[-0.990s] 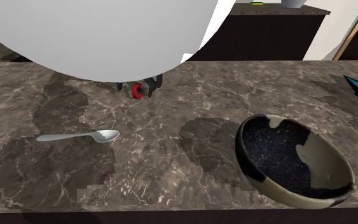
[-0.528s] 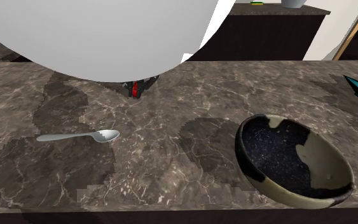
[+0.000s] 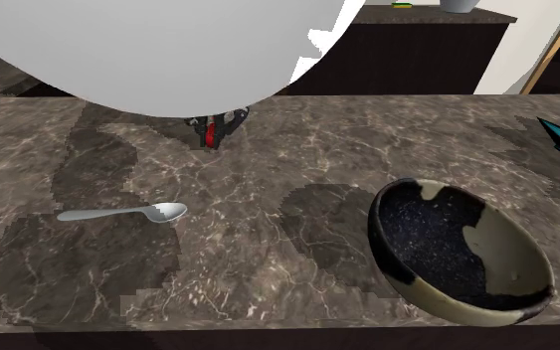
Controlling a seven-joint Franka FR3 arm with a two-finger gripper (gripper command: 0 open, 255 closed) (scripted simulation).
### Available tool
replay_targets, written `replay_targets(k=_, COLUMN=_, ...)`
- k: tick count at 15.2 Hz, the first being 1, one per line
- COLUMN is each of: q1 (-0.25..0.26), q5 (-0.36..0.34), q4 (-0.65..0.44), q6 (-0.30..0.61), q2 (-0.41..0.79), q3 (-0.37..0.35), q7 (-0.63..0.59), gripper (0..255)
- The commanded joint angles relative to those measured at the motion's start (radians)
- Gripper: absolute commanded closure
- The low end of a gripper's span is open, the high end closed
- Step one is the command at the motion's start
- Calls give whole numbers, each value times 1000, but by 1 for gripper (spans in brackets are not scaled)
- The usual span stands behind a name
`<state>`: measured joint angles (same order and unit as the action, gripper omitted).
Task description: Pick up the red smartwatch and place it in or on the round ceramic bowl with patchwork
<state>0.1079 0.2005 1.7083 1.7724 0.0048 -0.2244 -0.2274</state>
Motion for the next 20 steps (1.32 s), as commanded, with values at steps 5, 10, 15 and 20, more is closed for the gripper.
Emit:
replay_targets(k=5, q1=0, q5=-5, q4=-93, q6=-81, q2=12, q3=0, q7=-16, gripper=255)
replay_targets(k=10, q1=0, q5=-10, q4=-182, q6=-151, q2=29, q3=0, q7=-31, gripper=255)
replay_targets(k=15, q1=2, q5=-16, q4=-281, q6=-224, q2=54, q3=-1, q7=-47, gripper=255)
replay_targets(k=20, q1=5, q5=-24, q4=-395, q6=-302, q2=89, q3=-4, q7=-65, gripper=255)
